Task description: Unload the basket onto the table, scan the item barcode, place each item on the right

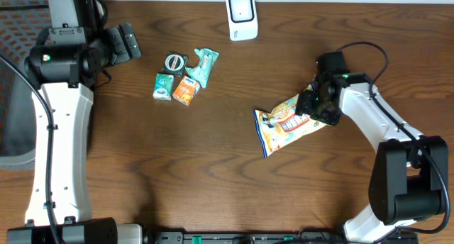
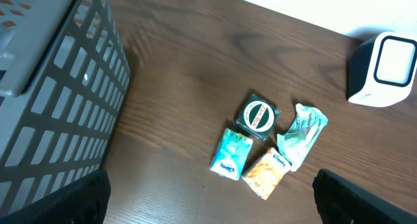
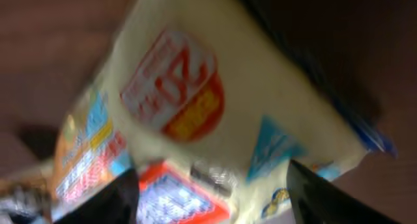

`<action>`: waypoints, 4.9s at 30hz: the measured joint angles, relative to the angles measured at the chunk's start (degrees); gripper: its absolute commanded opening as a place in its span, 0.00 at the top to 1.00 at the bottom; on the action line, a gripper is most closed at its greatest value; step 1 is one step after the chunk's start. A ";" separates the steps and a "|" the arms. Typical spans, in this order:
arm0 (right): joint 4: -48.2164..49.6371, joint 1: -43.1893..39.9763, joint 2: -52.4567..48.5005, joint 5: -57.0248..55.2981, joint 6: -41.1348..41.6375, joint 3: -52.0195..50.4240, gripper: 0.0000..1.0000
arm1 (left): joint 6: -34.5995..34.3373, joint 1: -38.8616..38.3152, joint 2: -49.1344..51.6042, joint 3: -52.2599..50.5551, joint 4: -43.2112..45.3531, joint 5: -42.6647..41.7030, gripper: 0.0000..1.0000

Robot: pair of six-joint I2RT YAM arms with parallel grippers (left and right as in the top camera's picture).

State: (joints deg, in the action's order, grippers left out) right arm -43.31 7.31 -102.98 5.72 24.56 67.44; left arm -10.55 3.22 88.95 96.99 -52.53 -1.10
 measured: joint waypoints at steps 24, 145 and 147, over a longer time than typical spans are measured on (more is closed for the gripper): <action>-15.13 -2.91 -0.24 8.68 -3.34 10.58 0.25 | 0.00 0.00 0.00 0.00 -0.02 0.00 0.02; 2.56 1.40 -21.18 3.34 -9.73 25.62 0.83 | 0.00 0.00 0.00 0.00 0.00 0.00 0.02; -1.38 0.59 -21.27 2.54 -10.80 28.37 0.67 | 0.00 0.00 0.00 0.00 0.00 0.00 0.02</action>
State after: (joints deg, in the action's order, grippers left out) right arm -44.69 7.90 -124.25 8.25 13.76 95.81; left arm -10.55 3.22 88.95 96.99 -52.53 -1.10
